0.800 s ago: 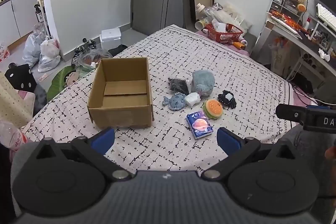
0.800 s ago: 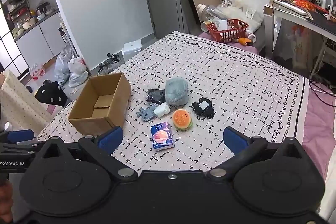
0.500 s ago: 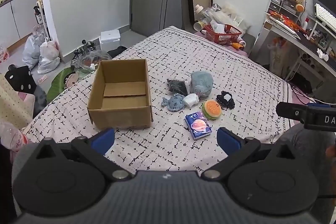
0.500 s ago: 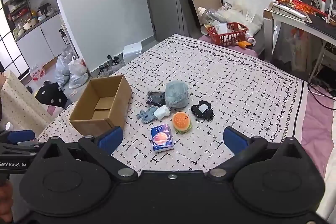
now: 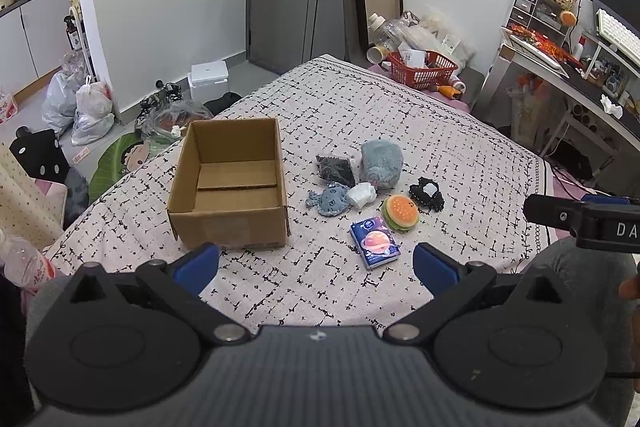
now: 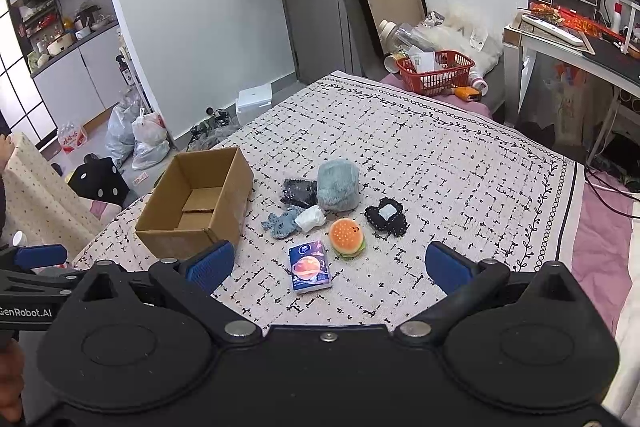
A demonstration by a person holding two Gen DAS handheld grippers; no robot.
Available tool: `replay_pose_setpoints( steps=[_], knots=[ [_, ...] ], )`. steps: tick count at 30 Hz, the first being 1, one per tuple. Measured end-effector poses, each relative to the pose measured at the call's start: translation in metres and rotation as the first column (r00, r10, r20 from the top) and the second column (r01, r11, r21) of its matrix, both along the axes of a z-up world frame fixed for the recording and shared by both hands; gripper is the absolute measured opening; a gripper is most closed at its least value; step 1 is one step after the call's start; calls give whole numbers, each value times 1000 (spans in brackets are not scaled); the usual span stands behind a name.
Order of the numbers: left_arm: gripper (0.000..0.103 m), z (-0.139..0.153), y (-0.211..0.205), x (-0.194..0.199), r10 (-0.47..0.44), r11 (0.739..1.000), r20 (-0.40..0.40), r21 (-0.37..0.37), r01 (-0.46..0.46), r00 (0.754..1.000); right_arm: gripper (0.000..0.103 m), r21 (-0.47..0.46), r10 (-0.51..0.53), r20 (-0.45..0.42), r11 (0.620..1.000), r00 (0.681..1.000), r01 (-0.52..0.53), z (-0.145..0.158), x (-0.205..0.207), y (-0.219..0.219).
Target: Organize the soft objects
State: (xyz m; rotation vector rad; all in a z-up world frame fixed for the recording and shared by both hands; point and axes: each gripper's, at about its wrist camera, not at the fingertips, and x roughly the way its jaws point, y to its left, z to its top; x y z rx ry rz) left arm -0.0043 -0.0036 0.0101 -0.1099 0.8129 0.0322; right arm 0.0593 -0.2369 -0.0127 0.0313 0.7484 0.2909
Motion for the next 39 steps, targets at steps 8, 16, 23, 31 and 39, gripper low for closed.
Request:
replay_pose_setpoints(
  steps=[8, 16, 23, 31, 39],
  knots=[
    [103, 2, -2, -2, -4, 1000, 2, 4, 4, 1000, 103, 0, -1, 3, 1000, 1000, 1, 0, -1, 0],
    [103, 2, -2, -2, -4, 1000, 3, 3, 4, 1000, 103, -1, -2, 3, 1000, 1000, 2, 0, -1, 0],
    [103, 2, -4, -3, -7, 1000, 0, 3, 7, 1000, 103, -2, -2, 5, 1000, 1000, 2, 1, -1, 0],
    [103, 3, -5, -4, -8, 1000, 0, 6, 8, 1000, 103, -2, -2, 5, 1000, 1000, 2, 1, -1, 0],
    [103, 3, -5, -3, -11, 1000, -1, 4, 11, 1000, 103, -1, -1, 5, 1000, 1000, 1, 2, -1, 0]
  ],
)
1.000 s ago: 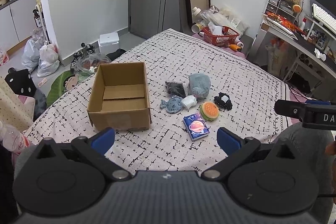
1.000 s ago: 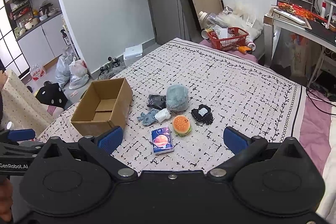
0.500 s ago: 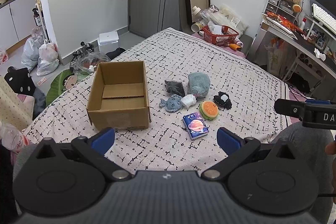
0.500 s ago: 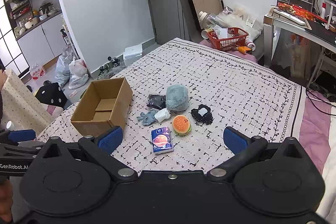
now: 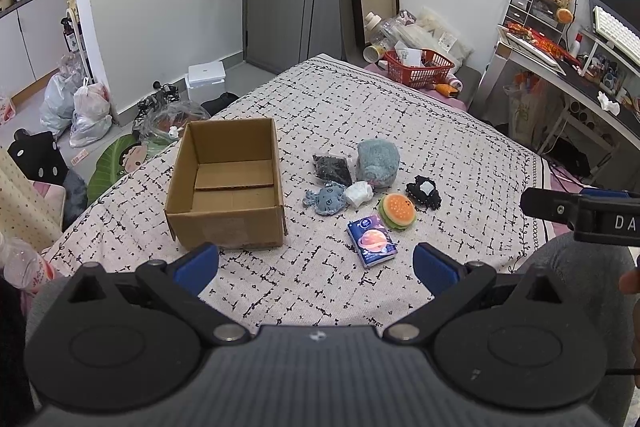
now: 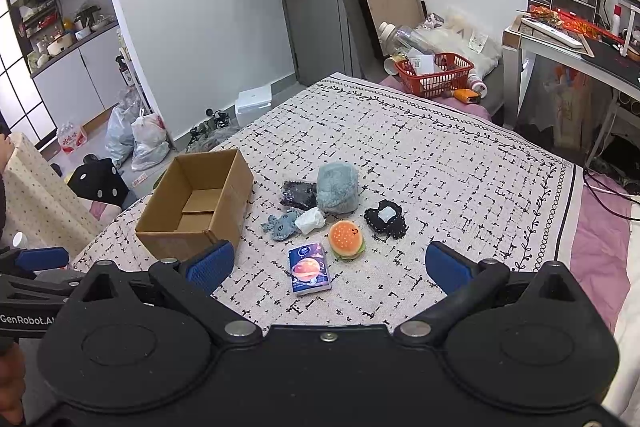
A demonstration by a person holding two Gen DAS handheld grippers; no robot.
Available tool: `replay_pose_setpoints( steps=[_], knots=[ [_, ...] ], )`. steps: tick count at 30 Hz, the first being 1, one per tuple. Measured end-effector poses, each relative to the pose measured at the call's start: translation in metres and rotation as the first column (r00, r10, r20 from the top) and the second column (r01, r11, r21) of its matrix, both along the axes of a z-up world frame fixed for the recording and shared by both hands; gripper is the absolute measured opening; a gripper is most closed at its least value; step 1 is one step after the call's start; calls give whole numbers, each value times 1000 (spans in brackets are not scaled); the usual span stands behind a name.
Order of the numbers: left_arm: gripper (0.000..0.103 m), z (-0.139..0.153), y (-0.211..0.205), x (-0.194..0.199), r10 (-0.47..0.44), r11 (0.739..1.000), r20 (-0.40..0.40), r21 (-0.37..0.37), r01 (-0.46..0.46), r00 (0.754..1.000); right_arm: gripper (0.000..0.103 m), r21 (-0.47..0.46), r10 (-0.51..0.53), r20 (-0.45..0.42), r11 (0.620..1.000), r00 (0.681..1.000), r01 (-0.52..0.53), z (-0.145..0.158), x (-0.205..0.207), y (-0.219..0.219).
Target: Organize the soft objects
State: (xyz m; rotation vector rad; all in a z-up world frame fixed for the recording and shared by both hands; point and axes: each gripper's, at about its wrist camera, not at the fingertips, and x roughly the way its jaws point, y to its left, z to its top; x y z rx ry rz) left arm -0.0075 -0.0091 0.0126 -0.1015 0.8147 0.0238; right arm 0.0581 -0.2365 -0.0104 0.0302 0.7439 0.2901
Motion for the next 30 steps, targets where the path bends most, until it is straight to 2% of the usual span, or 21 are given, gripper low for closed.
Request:
replay_pose_setpoints(
  steps=[17, 30],
  knots=[
    [103, -3, 1, 3, 2, 1000, -4, -4, -2, 1000, 103, -1, 4, -7, 1000, 1000, -4, -5, 3, 3],
    [103, -20, -15, 27, 5, 1000, -11, -16, -6, 1000, 103, -3, 2, -23, 1000, 1000, -2, -13, 23, -6]
  ],
)
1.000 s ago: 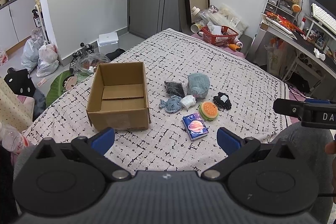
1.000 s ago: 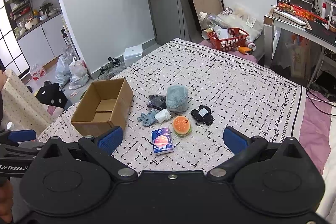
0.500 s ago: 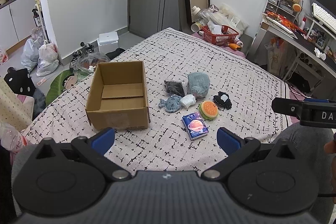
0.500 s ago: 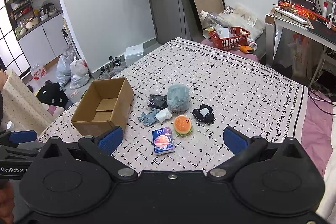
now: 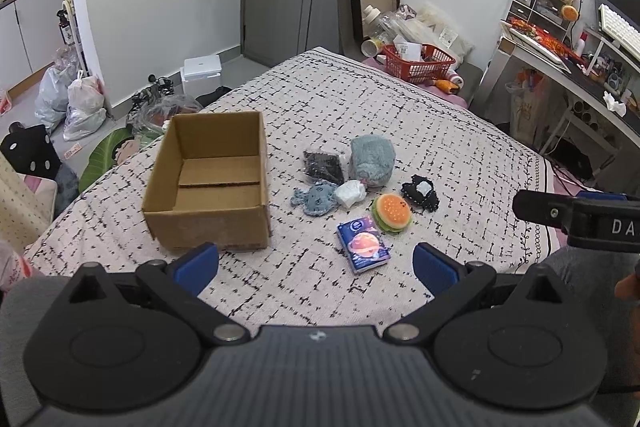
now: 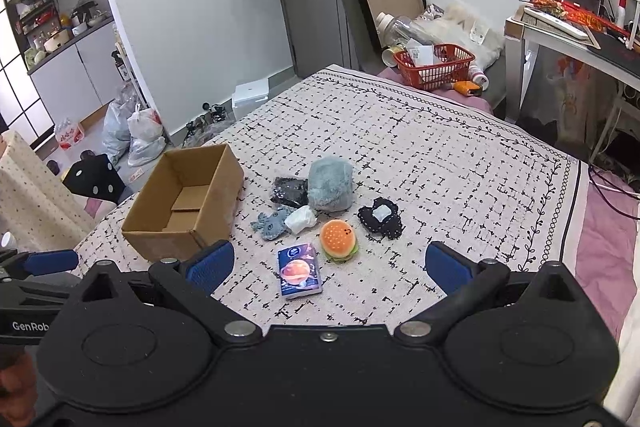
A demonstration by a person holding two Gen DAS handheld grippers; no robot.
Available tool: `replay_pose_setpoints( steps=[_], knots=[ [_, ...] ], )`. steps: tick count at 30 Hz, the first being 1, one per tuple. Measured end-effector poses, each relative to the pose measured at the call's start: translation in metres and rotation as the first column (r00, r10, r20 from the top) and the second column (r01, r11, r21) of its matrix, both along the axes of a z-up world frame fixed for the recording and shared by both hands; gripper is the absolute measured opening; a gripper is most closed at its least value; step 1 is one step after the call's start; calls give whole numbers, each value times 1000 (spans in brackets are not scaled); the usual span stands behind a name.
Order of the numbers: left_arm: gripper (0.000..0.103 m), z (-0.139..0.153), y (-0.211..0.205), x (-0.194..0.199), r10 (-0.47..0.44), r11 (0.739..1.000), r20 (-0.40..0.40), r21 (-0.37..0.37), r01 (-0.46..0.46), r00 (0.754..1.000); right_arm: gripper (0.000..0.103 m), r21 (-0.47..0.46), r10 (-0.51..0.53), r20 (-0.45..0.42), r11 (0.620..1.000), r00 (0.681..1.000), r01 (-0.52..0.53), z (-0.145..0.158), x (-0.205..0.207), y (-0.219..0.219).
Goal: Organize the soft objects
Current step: 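Grasp the blue tissue pack with the left gripper while the right gripper grasps the burger plush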
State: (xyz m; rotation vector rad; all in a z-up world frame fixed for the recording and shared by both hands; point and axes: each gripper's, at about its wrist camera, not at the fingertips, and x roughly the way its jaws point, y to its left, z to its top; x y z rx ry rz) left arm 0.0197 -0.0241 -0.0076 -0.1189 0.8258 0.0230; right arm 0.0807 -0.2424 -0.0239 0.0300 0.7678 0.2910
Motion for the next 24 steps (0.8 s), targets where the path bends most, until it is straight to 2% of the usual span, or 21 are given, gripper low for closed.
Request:
replay_pose_setpoints(
  steps=[5, 16, 24],
  knots=[
    [102, -9, -5, 10, 11, 1000, 0, -14, -11, 1000, 103, 29, -38, -13, 999, 999, 38, -6, 16, -8],
    [100, -33, -9, 40, 37, 998, -18, -55, -38, 999, 102, 29, -24, -85, 999, 996, 26, -29, 63, -6],
    [95, -50, -14, 66, 58, 995, -41, -78, -61, 997, 93, 76, -5, -171, 997, 985, 18, -46, 100, -4]
  ],
)
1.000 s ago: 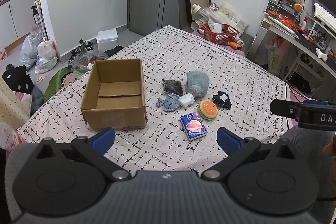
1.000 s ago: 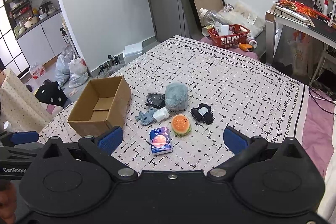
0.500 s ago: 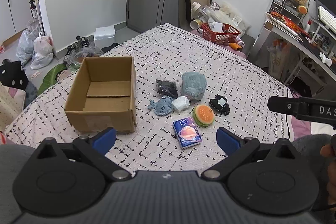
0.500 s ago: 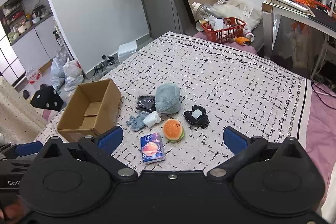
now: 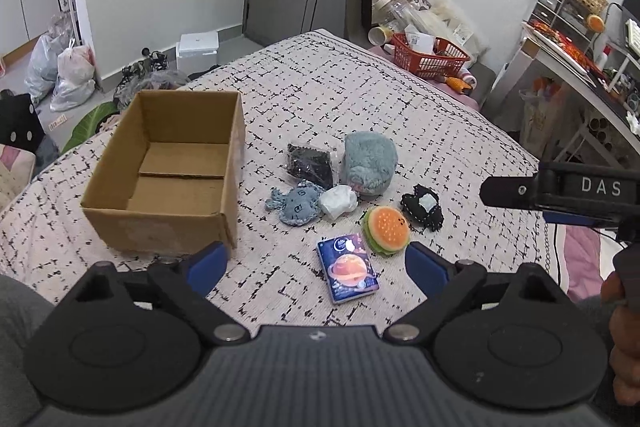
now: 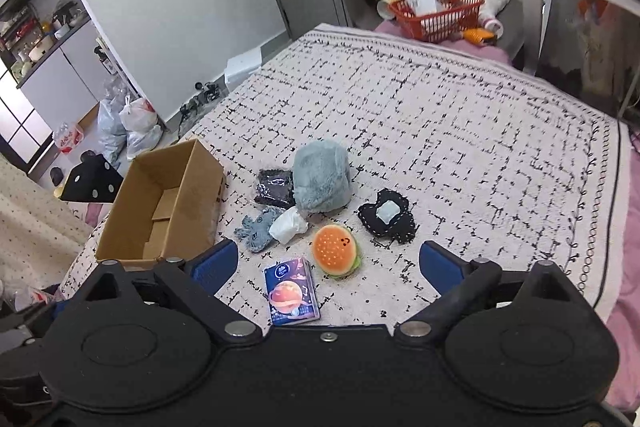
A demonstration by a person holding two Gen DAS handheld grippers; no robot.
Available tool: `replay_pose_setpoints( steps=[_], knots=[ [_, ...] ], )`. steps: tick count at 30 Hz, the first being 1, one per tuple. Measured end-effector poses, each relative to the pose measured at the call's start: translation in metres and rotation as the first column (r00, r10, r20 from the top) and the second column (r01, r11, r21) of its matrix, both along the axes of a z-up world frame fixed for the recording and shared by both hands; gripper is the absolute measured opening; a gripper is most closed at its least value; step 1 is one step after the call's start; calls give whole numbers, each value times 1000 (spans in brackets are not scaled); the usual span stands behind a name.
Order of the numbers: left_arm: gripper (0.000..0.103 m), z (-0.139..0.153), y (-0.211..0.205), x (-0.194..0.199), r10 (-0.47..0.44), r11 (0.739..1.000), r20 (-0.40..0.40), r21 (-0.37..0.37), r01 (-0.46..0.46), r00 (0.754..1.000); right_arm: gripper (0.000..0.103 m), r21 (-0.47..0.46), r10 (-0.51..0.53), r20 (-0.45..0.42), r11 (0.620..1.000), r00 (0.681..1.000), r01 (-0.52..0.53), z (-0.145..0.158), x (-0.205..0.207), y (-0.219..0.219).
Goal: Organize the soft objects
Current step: 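Grasp the blue tissue pack with the left gripper while the right gripper grasps the burger plush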
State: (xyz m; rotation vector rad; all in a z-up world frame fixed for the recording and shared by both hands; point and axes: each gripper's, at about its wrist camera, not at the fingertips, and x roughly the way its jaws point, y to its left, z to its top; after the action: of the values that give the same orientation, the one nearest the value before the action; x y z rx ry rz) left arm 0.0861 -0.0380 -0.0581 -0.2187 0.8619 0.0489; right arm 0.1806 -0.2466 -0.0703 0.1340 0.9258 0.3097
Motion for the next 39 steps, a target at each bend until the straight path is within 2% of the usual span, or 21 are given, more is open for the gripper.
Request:
replay_pose_setpoints(
  steps=[9, 18, 23, 30, 39],
  knots=[
    [88, -25, -2, 29, 32, 999, -47, -42, -34, 998, 79, 48, -26, -113, 998, 993, 32, -32, 32, -2],
    [83, -62, -14, 55, 17, 997, -132, -71, -27, 991, 71, 76, -28, -189, 996, 982, 43, -56, 54, 1],
    [81, -80, -19, 67, 13, 996, -175, -84, -28, 984, 70, 86, -30, -225, 995, 974, 50, -69, 64, 3],
    [75, -106, -26, 83, 9, 994, -238, -104, -34, 971, 60, 100, -22, -293, 994, 956, 53, -92, 82, 8],
    [74, -130, -32, 98, 11, 991, -291, -122, -48, 957, 59, 72, -19, -347, 996, 938, 47, -113, 97, 19]
  ],
)
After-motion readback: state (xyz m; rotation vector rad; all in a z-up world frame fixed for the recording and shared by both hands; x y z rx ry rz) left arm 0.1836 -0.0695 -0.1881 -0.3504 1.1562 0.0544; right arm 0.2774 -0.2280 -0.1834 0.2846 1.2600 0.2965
